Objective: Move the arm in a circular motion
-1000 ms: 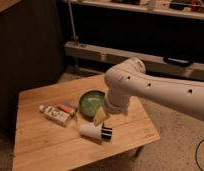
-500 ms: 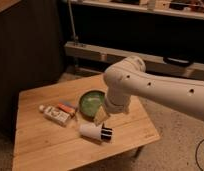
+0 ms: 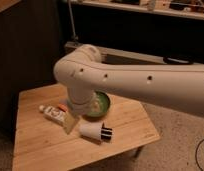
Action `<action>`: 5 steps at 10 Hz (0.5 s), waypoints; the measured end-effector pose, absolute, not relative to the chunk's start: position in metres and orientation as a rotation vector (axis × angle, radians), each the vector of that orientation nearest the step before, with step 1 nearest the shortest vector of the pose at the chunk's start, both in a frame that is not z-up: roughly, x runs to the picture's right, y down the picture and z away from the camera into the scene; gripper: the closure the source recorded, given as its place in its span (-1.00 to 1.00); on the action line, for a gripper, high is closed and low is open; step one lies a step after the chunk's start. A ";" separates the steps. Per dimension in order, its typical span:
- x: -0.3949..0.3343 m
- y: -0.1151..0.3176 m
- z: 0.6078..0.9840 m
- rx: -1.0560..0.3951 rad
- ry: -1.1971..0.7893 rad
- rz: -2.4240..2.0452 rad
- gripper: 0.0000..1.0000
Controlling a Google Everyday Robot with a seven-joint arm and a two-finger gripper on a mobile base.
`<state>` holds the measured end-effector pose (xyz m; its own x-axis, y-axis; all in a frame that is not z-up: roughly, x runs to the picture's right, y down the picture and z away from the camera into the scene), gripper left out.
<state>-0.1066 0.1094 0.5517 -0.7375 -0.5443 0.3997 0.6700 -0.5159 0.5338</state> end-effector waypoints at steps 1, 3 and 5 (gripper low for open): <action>-0.128 0.103 0.556 -0.217 -0.903 -2.267 -0.60; -0.158 0.085 0.567 -0.179 -0.896 -2.298 -0.60; -0.176 0.035 0.592 -0.147 -0.830 -2.324 -0.60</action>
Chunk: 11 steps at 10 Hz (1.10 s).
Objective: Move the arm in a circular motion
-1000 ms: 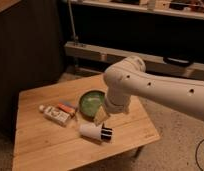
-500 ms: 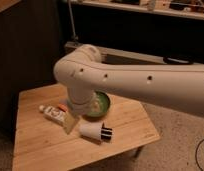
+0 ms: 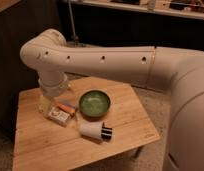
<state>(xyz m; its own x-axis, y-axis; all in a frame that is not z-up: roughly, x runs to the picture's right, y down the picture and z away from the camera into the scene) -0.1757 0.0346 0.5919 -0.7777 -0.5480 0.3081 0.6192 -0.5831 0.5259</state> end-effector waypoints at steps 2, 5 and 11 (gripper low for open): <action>-0.164 -0.009 0.625 -0.160 -0.789 -2.304 -0.60; -0.123 -0.055 0.668 -0.197 -0.754 -2.207 -0.60; 0.042 -0.070 0.693 -0.265 -0.688 -1.923 -0.60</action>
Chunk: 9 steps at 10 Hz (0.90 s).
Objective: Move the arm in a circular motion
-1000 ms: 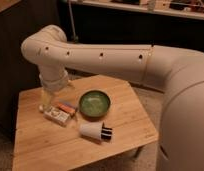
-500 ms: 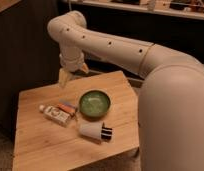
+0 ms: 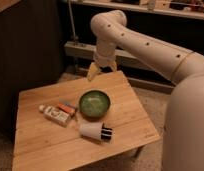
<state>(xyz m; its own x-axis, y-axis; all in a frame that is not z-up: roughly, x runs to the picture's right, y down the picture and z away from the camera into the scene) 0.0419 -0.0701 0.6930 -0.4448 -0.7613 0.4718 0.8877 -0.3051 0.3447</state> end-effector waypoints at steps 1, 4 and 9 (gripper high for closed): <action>0.062 -0.066 0.691 -0.263 -0.686 -1.897 -0.60; 0.128 -0.033 0.675 -0.270 -0.689 -1.845 -0.60; 0.163 0.062 0.608 -0.327 -0.731 -1.906 -0.60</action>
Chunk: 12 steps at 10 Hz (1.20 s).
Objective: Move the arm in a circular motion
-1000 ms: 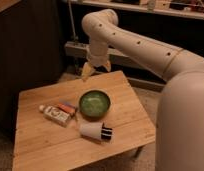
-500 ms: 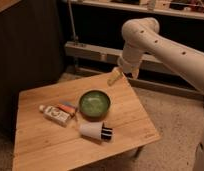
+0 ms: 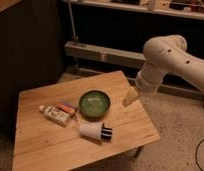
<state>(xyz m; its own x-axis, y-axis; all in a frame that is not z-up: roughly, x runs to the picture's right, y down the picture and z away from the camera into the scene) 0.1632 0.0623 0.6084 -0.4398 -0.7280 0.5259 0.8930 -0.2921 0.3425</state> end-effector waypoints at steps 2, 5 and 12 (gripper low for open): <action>0.141 0.100 0.584 -0.343 -0.779 -1.966 -0.60; 0.111 0.159 0.548 -0.344 -0.851 -2.027 -0.60; -0.052 0.194 0.512 -0.173 -0.970 -2.351 -0.60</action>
